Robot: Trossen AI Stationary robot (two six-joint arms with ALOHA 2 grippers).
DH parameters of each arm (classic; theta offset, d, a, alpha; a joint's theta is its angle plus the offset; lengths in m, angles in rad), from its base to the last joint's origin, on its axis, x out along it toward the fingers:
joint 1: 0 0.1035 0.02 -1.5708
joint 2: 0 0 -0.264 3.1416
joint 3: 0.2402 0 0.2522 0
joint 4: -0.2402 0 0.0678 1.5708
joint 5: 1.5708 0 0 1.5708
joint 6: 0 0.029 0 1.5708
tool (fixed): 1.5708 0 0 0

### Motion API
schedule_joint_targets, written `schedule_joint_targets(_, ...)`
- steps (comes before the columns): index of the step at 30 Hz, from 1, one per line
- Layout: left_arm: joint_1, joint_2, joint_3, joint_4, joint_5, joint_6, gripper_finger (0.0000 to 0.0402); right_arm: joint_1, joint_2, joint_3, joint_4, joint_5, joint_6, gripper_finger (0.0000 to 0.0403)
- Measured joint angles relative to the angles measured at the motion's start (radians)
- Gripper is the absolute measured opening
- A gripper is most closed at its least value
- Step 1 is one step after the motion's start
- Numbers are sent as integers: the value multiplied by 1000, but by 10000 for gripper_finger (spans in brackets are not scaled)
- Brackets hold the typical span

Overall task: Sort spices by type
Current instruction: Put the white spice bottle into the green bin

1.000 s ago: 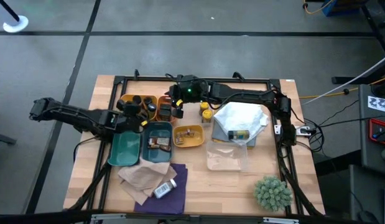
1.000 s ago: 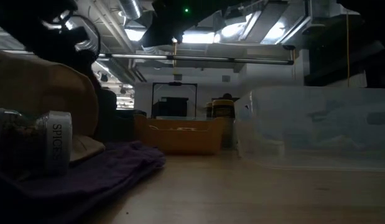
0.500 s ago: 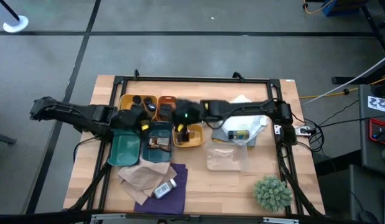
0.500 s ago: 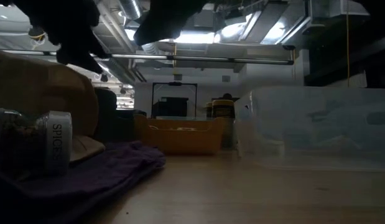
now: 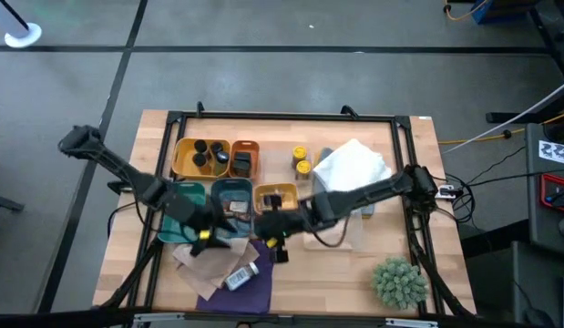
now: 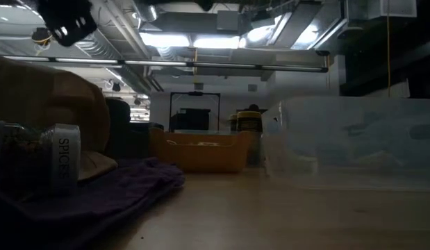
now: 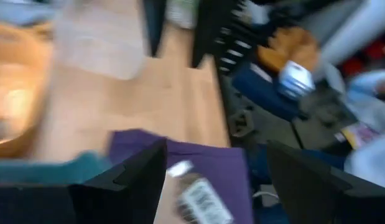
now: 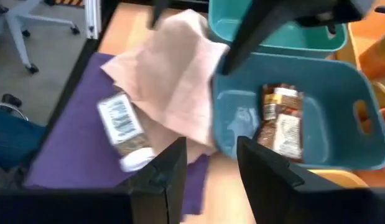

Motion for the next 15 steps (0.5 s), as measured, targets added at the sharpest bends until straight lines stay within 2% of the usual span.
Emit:
schedule_joint_targets(9,-171,248,0,328,-16,42,255,143,0,0,3,25,184,140)
schedule_joint_targets(15,-247,389,100,315,-88,100,255,196,0,0,5,25,241,140)
